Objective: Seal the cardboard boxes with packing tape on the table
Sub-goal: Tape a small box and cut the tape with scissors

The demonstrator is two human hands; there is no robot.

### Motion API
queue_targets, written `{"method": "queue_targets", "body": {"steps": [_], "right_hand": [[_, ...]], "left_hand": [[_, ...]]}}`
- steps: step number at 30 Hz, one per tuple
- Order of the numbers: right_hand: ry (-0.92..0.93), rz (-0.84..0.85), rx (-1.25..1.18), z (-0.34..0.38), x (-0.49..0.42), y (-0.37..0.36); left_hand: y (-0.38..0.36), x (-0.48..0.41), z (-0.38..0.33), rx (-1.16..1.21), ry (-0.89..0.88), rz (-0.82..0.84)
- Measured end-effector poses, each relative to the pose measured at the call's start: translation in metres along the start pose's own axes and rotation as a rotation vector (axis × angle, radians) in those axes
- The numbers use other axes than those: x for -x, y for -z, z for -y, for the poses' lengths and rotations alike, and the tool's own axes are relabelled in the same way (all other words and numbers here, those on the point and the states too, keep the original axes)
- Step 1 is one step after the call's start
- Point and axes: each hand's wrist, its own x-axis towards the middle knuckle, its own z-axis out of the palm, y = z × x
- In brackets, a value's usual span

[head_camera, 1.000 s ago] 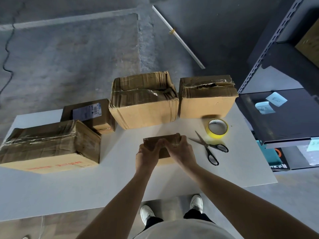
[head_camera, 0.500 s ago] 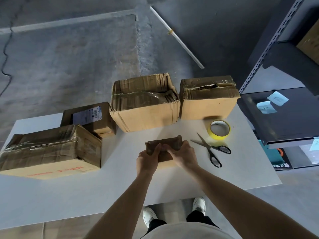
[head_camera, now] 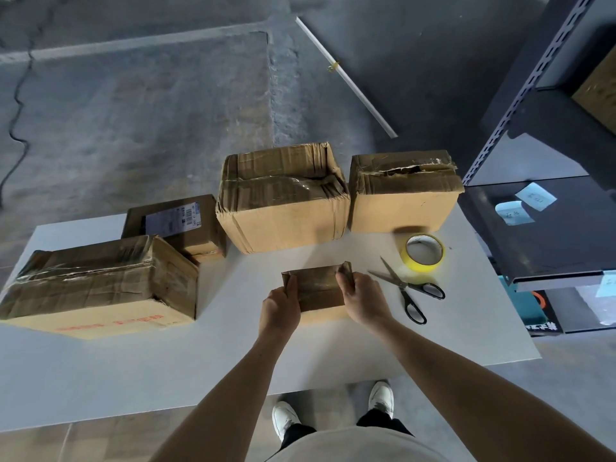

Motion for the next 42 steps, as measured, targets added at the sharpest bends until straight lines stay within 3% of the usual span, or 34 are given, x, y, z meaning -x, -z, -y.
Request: {"method": "queue_targets", "body": {"steps": [12,18,28,32,42], "right_hand": [[0.116,-0.183,-0.058,-0.001,0.011,-0.003],[0.176,-0.255,-0.046,0.002,0.016,-0.013],[0.174,-0.281,-0.229,0.019,0.016,-0.02],[0.051,-0.177,-0.313,0.023,0.011,-0.019],[0.01,-0.003,-0.467,0.012,0.006,-0.043]], "left_hand": [[0.007,0.006,0.003,-0.054,-0.036,-0.035],[0.008,0.005,0.006,0.107,0.042,-0.175],[0.034,0.0,0.016,0.243,-0.137,-0.268],[0.039,0.004,0.031,0.304,-0.216,-0.217],[0.049,0.008,0.054,0.278,-0.14,-0.029]]}}
